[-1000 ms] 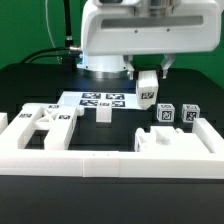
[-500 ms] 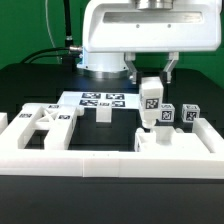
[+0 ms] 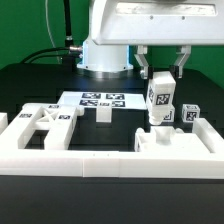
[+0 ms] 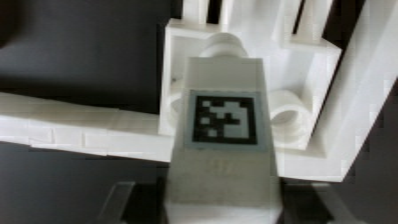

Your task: Assemble chair

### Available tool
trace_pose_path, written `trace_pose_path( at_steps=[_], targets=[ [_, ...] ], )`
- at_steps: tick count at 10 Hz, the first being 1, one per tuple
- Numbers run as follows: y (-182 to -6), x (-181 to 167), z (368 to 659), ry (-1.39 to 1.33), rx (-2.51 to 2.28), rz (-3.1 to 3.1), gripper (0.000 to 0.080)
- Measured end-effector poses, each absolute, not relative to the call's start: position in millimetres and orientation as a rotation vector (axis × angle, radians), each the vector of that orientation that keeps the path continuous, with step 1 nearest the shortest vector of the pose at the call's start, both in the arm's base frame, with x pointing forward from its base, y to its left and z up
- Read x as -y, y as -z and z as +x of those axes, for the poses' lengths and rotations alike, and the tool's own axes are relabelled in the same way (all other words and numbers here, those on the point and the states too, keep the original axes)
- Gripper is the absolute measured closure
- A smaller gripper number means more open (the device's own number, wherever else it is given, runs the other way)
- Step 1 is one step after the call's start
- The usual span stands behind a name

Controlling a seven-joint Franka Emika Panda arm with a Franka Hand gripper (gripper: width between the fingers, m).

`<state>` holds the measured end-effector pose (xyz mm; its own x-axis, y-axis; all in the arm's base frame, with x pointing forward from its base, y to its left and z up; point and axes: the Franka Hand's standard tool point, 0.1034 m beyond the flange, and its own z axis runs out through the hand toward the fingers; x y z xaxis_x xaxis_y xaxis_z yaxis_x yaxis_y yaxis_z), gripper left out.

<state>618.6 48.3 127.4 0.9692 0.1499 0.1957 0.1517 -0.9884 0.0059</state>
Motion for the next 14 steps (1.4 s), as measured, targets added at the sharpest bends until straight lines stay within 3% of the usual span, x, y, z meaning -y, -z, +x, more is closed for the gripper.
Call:
trace_pose_path(
  at_steps=[4, 14],
  targets=[
    [-134.4, -73.6, 638.6, 0.66, 0.299, -3.049, 0.0514],
    [-113.9, -93.0, 640.1, 0.637, 0.356, -3.045, 0.0514]
  ],
)
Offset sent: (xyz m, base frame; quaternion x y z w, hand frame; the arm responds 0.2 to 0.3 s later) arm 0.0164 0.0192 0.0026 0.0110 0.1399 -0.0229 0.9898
